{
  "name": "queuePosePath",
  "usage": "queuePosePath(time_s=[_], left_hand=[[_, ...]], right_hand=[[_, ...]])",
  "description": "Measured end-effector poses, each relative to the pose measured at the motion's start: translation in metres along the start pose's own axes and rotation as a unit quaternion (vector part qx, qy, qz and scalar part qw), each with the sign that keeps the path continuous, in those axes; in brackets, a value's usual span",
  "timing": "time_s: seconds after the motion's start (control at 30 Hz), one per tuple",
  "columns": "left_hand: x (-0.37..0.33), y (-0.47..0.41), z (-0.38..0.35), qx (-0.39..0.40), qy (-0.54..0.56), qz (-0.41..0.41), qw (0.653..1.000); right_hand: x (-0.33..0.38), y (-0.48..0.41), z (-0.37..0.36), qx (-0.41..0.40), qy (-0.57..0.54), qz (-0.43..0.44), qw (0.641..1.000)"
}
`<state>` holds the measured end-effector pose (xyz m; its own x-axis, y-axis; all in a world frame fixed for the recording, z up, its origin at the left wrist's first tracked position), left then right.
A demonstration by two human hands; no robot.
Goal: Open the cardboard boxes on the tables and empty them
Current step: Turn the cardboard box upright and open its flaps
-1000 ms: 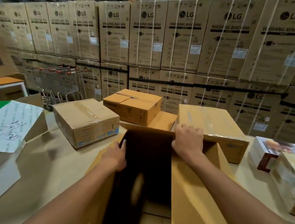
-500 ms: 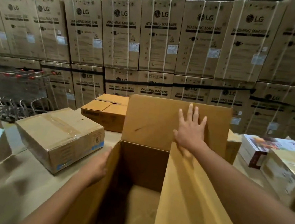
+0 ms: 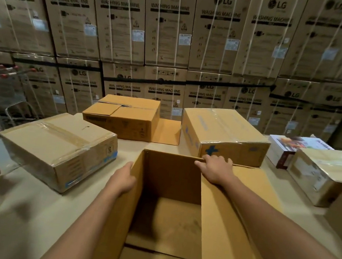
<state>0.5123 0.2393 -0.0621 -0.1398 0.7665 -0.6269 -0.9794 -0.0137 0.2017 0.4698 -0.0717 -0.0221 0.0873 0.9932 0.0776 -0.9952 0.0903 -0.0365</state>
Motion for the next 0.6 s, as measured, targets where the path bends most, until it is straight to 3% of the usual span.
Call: queuePosePath(time_s=[0.23, 0.3, 0.47, 0.6], left_hand=[[0.000, 0.004, 0.010, 0.008, 0.011, 0.029, 0.999], [-0.003, 0.015, 0.016, 0.002, 0.012, 0.019, 1.000], [0.011, 0.059, 0.020, 0.090, 0.033, -0.004, 0.995], [0.034, 0.118, 0.026, 0.086, 0.042, -0.011, 0.995]], right_hand=[[0.026, 0.072, 0.005, 0.063, -0.015, 0.007, 0.998], [0.034, 0.101, 0.008, 0.061, -0.014, 0.013, 0.998], [0.045, 0.179, 0.009, 0.049, -0.019, 0.033, 0.998], [0.047, 0.233, 0.011, 0.051, -0.021, 0.054, 0.997]])
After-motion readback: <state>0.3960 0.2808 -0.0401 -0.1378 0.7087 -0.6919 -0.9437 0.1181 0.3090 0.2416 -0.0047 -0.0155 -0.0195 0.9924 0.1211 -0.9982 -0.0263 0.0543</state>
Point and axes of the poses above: each hand's wrist, its own y-axis away from the middle knuckle, its own z-axis out of the back of the hand, x = y × z, the point moved 2 cm from there along -y, towards the middle knuckle, and after that the axes turned 10 degrees about z, right-handed, at the moved point
